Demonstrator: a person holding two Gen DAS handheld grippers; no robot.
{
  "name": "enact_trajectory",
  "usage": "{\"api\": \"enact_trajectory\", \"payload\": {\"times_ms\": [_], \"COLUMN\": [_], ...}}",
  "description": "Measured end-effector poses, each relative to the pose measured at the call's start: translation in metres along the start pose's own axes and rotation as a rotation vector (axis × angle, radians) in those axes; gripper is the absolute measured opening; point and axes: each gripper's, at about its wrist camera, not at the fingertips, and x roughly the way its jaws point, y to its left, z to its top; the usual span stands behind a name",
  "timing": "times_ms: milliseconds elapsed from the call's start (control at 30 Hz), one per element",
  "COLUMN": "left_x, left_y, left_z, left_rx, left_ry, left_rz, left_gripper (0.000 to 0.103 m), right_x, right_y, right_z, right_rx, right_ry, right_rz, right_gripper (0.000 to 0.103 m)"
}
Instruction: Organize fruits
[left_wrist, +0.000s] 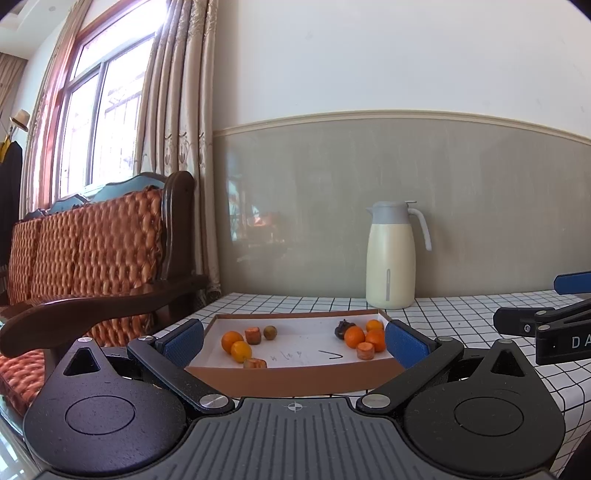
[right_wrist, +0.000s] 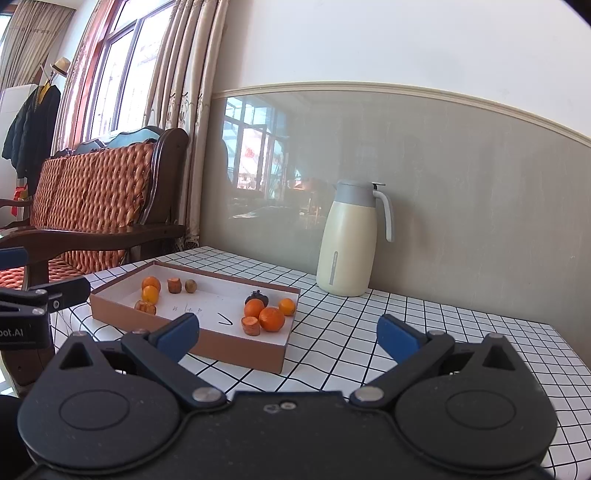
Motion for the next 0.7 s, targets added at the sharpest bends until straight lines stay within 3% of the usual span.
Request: {"api": "enact_trajectory", "payload": {"times_ms": [700], "left_x": [0.0008], "left_y": [0.0022], "left_z": [-0.0007], "left_rx": [0.002], "left_ry": [-0.001], "left_rz": [-0.004], "left_gripper": [0.103], "right_x": [-0.0003], "right_y": [0.0008], "right_z": [0.0008], "right_rx": [-0.001], "right_ry": [0.000], "right_rz": [-0.001], "right_gripper": [0.097]}}
